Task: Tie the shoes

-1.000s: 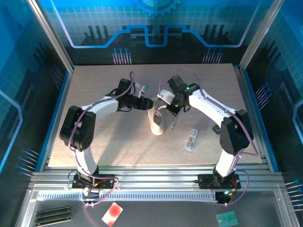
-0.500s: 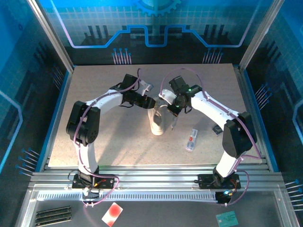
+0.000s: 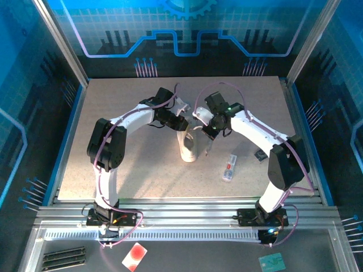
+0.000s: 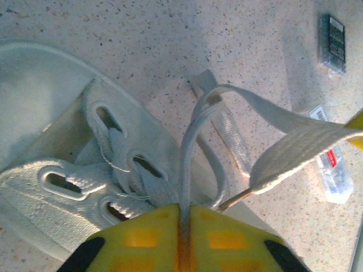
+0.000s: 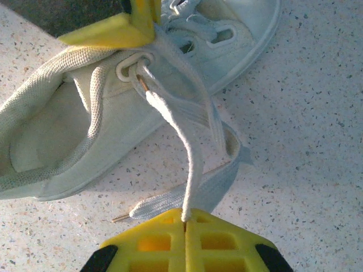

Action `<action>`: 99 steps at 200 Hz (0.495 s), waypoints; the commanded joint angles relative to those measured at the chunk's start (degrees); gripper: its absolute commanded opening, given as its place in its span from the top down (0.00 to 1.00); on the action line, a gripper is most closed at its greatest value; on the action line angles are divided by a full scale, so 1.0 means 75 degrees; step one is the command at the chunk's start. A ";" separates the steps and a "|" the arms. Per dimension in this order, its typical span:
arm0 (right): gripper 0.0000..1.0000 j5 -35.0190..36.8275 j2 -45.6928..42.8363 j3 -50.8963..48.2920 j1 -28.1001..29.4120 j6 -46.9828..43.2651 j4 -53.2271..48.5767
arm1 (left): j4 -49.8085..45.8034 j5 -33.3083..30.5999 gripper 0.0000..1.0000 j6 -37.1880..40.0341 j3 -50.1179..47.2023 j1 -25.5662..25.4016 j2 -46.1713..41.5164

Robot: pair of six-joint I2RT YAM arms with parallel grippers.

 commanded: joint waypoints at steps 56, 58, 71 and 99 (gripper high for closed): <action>1.00 -0.0203 -0.0450 -0.0173 -0.0024 0.0485 0.0295 | 0.1105 -0.0429 1.00 -0.0591 -0.0547 0.0052 -0.0733; 1.00 -0.0203 -0.0449 -0.0170 -0.0023 0.0496 0.0299 | 0.1166 -0.0436 1.00 -0.0624 -0.0575 0.0053 -0.0752; 1.00 -0.0212 -0.0437 -0.0158 0.0004 0.0605 0.0355 | 0.1533 -0.0427 1.00 -0.0846 -0.0758 0.0080 -0.0876; 1.00 -0.0148 -0.0347 -0.0094 0.0087 0.0856 0.0508 | 0.2333 -0.0342 1.00 -0.1408 -0.1144 0.0132 -0.1067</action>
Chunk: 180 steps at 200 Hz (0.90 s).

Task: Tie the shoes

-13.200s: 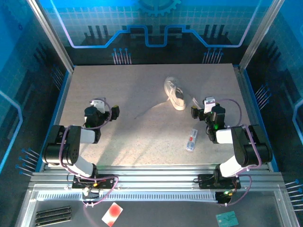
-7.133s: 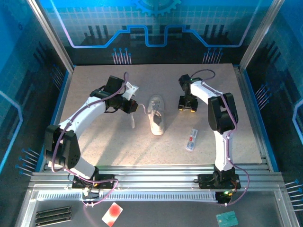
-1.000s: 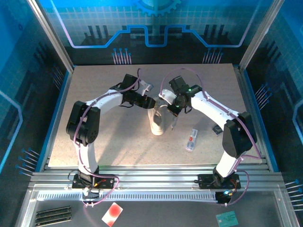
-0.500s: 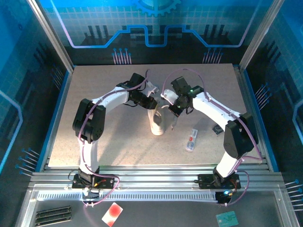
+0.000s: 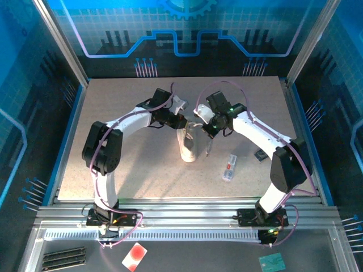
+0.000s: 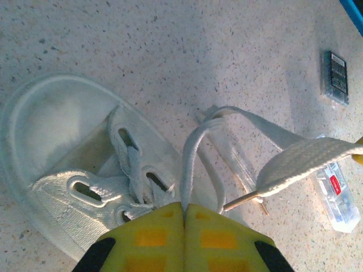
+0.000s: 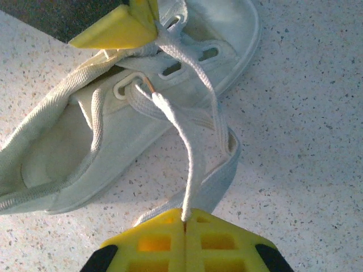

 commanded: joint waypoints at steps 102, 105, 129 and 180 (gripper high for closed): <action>1.00 -0.0268 0.0880 0.0599 0.0390 0.0643 0.0470 | 0.2205 0.0442 1.00 -0.1675 -0.0899 0.0246 -0.0638; 1.00 -0.0276 0.0916 0.0631 0.0395 0.0655 0.0477 | 0.2222 0.0448 1.00 -0.1680 -0.0913 0.0255 -0.0641; 1.00 -0.0160 0.1233 0.0891 0.0434 0.0866 0.0479 | 0.2330 0.0523 1.00 -0.1755 -0.1037 0.0282 -0.0745; 1.00 -0.0629 0.1622 0.1092 0.0479 0.1073 0.0768 | 0.2739 0.1077 1.00 -0.2048 -0.1233 0.0288 -0.0786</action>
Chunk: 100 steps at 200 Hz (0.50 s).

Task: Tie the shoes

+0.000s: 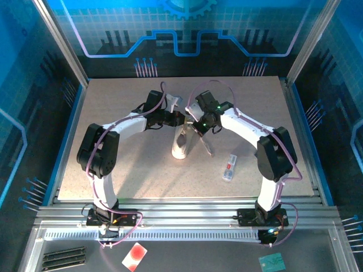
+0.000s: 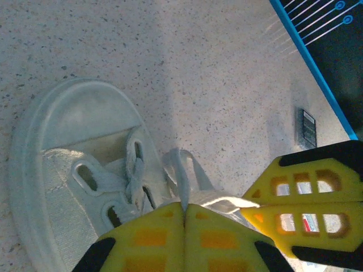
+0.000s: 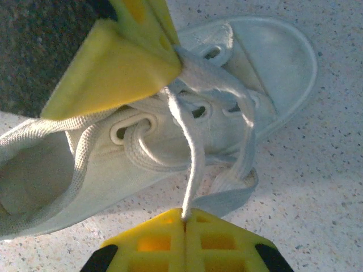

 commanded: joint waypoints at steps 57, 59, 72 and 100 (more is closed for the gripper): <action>1.00 -0.0669 0.0432 0.0175 0.0161 0.0872 0.1082 | 0.0553 0.0978 0.85 -0.0037 -0.0463 0.0028 -0.0615; 1.00 -0.0670 0.0448 0.0172 0.0157 0.0892 0.1113 | 0.0521 0.0985 0.82 0.0001 -0.0464 0.0028 -0.0633; 1.00 -0.0745 0.0531 0.0123 0.0157 0.1029 0.1299 | 0.0219 0.1040 0.70 0.0309 -0.0405 0.0051 -0.0761; 1.00 -0.0762 0.0731 0.0214 0.0162 0.1076 0.1288 | -0.0102 0.1159 0.57 0.0671 -0.0379 0.0319 -0.1080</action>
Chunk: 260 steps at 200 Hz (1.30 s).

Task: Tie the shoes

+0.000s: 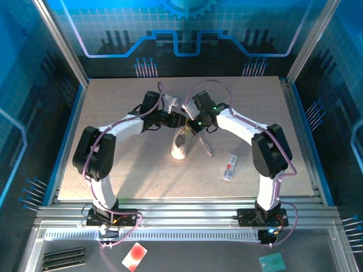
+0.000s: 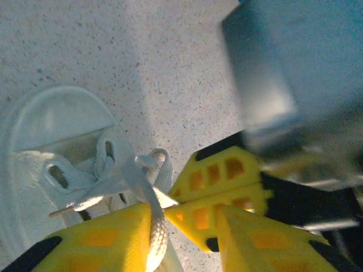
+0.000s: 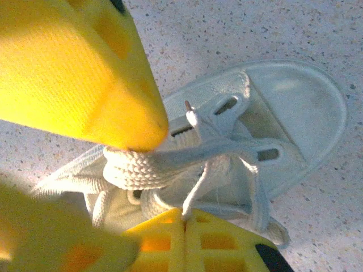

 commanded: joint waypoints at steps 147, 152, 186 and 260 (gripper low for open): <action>1.00 -0.0187 0.0521 0.0254 -0.0012 0.0180 0.0118 | -0.4457 0.0292 0.55 0.7143 0.2383 0.0998 0.1423; 1.00 -0.0198 0.0511 0.0250 -0.0022 0.0183 0.0114 | -0.4412 0.0283 0.55 0.7201 0.2388 0.0968 0.1447; 1.00 -0.0271 0.0509 0.0200 -0.0025 0.0128 0.0102 | -0.4141 0.0251 0.55 0.7483 0.2594 0.0735 0.1669; 1.00 -0.0371 0.0627 0.0356 -0.0035 -0.0009 0.0015 | -0.4991 0.0008 0.55 0.7954 0.3884 0.0322 0.2579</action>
